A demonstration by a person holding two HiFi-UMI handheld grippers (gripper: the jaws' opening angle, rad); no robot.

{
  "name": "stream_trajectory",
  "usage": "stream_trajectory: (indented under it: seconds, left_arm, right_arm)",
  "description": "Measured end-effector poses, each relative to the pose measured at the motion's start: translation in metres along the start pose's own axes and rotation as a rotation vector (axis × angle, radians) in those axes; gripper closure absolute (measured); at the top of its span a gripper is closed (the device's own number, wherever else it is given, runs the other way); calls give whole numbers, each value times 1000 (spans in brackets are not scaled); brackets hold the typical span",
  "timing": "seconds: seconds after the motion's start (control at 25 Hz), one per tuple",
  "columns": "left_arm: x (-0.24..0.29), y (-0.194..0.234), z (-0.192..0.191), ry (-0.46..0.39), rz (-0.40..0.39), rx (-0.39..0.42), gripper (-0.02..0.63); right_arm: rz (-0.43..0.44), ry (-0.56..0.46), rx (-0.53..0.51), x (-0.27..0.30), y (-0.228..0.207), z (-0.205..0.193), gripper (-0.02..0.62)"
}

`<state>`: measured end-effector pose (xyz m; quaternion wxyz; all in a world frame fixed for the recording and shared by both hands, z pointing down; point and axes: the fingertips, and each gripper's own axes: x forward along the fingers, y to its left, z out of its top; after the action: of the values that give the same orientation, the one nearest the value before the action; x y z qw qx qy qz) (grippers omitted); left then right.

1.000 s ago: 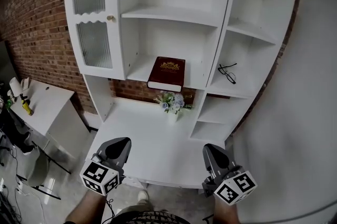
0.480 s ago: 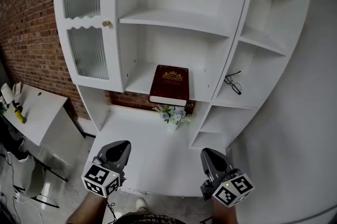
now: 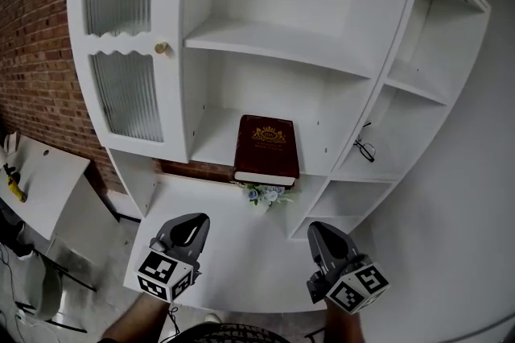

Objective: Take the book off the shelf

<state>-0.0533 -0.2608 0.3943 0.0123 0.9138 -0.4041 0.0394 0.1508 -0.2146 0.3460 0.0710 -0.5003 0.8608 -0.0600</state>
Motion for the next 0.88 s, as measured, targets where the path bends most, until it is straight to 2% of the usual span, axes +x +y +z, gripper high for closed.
stream_trajectory:
  seconds: [0.28,0.52,0.72,0.88]
  left_arm:
    - [25,23,0,0,-71,23,577]
    - [49,29,-7,5,-118,12,535]
    - [72,32,-8,0,-121,3,500]
    - [92,32,-10,14,-106,-11,461]
  right_arm:
    - [-54,-12,-9,24,-1,-1,572]
    - [-84,26,-9,36,-9,-7,571]
    - [-49,48,-1,54,-21,-8,543]
    - [-2,62,15,69,-36,-9,496]
